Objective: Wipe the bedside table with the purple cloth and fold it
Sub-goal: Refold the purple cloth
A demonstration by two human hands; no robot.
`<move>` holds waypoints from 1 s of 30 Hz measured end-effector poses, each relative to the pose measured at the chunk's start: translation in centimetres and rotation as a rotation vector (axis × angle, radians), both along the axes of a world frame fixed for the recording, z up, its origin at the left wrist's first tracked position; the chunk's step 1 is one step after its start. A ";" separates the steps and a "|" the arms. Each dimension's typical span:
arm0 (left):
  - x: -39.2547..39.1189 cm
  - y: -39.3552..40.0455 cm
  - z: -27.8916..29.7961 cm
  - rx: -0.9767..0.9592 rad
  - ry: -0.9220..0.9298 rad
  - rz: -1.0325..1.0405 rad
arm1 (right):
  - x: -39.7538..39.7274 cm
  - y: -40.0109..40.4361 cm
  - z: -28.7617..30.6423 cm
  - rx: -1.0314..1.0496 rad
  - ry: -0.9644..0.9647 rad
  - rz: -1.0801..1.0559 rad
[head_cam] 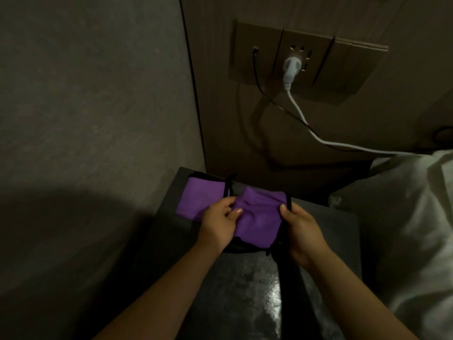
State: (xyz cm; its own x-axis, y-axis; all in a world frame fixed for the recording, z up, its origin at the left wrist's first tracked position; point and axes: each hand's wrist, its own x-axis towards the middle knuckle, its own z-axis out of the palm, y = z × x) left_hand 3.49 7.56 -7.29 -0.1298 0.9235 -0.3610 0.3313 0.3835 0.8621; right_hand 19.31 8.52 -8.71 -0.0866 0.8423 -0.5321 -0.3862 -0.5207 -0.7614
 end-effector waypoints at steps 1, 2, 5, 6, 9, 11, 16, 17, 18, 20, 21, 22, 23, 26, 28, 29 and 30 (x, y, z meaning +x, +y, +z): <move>0.1 0.2 -0.1 0.007 0.014 0.027 | 0.0 0.4 -0.2 -0.014 -0.010 0.005; 0.3 0.5 -0.2 0.006 0.026 0.047 | 0.0 1.0 -0.5 -0.026 -0.031 0.010; 0.7 1.3 -0.8 -0.034 0.004 0.068 | -0.3 2.6 -0.9 -0.035 -0.124 0.040; 0.8 1.5 -1.1 -0.044 0.010 0.050 | -0.3 3.1 -1.1 -0.029 -0.169 0.052; 1.2 1.6 -1.8 0.003 0.171 -0.058 | -0.2 4.2 -1.3 0.025 -0.376 0.127; 1.5 1.4 -2.2 0.046 0.339 -0.152 | -0.1 4.7 -1.6 0.117 -0.599 0.202; 2.3 0.7 -2.4 0.138 0.739 -0.323 | -1.1 4.5 -1.8 0.396 -1.058 0.310; 2.4 0.7 -2.3 0.155 0.783 -0.358 | -1.3 4.2 -1.7 0.430 -1.168 0.329; 2.4 0.8 -2.3 0.170 0.802 -0.402 | -1.4 3.7 -1.7 0.464 -1.270 0.326; 2.4 1.2 -2.3 0.185 0.800 -0.491 | -1.3 2.6 -1.6 0.552 -1.430 0.284; 2.4 1.5 -2.3 0.183 0.803 -0.528 | -1.2 2.1 -1.6 0.610 -1.473 0.261; 2.4 1.8 -2.4 0.178 0.813 -0.565 | -1.2 1.6 -2.0 0.674 -1.487 0.257; 2.3 2.2 -2.6 0.165 0.839 -0.609 | -1.2 1.0 -2.3 0.741 -1.484 0.283; 1.8 2.6 -3.5 0.127 0.953 -0.710 | -0.8 -1.3 -4.2 0.842 -1.472 0.508; 1.3 2.3 -4.3 0.127 1.004 -0.688 | 0.1 -2.4 -5.3 0.855 -1.491 0.630; 1.0 2.0 -4.5 0.140 1.014 -0.671 | 0.6 -2.6 -5.6 0.855 -1.509 0.659; 1.0 1.8 -4.7 0.151 1.013 -0.664 | 1.0 -2.7 -5.6 0.850 -1.524 0.676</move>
State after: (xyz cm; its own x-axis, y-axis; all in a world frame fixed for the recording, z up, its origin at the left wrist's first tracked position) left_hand 4.44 9.40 -11.97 0.2229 0.9412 -0.2539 0.9728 -0.1978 0.1209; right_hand 20.32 5.81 -14.31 -0.3912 0.9199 0.0265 0.8705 0.3793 -0.3137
